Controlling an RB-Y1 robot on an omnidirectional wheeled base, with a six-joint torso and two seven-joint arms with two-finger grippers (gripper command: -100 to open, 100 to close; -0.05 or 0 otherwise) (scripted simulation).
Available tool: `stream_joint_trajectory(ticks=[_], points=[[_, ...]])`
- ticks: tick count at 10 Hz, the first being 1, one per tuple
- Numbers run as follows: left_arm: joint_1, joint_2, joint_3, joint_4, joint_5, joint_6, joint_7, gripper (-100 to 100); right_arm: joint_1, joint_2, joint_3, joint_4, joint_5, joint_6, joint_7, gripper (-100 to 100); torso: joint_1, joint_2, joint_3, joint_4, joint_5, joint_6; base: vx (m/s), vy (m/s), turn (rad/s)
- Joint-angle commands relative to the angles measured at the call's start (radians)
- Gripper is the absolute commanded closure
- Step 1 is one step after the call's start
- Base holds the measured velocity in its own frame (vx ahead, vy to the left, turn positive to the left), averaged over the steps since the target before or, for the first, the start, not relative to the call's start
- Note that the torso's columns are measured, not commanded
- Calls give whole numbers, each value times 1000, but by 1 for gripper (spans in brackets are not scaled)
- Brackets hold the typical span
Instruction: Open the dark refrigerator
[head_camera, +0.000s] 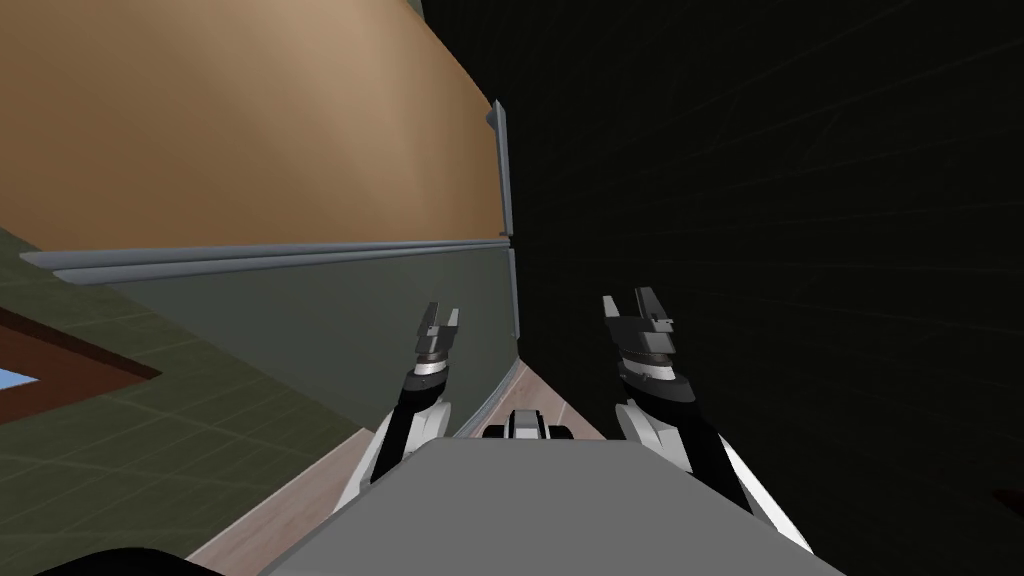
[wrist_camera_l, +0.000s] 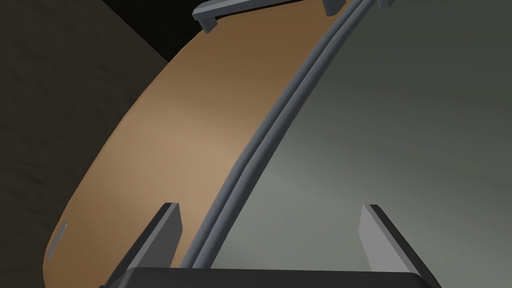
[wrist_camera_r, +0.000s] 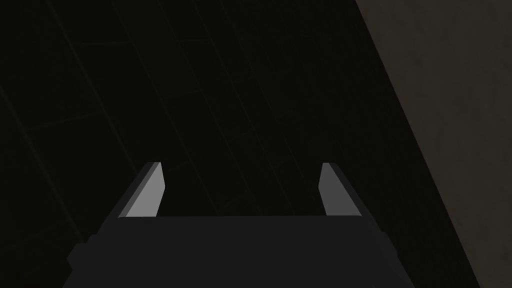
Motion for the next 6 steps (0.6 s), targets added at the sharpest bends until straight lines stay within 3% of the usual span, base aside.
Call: stream_joint_trajectory(ticks=[1, 3, 4, 5, 6], points=[[-32, 61, 5, 28, 30, 37, 21, -100, 0, 0, 0, 0, 0, 0, 0, 0, 0, 0, 0, 0, 0, 0, -13, 9, -57], [-83, 130, 10, 77, 77, 88, 51, -100, 0, 0, 0, 0, 0, 0, 0, 0, 0, 0, 0, 0, 0, 0, -13, 8, -170], [-83, 141, 10, 77, 77, 88, 51, -100, 0, 0, 0, 0, 0, 0, 0, 0, 0, 0, 0, 0, 0, 0, -15, 10, -73], [-112, 178, 13, 103, 104, 117, 67, -100, 0, 0, 0, 0, 0, 0, 0, 0, 0, 0, 0, 0, 0, -1, -19, 4, -118], [-112, 184, 13, 103, 104, 117, 67, -100, 0, 0, 0, 0, 0, 0, 0, 0, -1, 0, 0, 0, 0, 0, -15, 7, -84]])
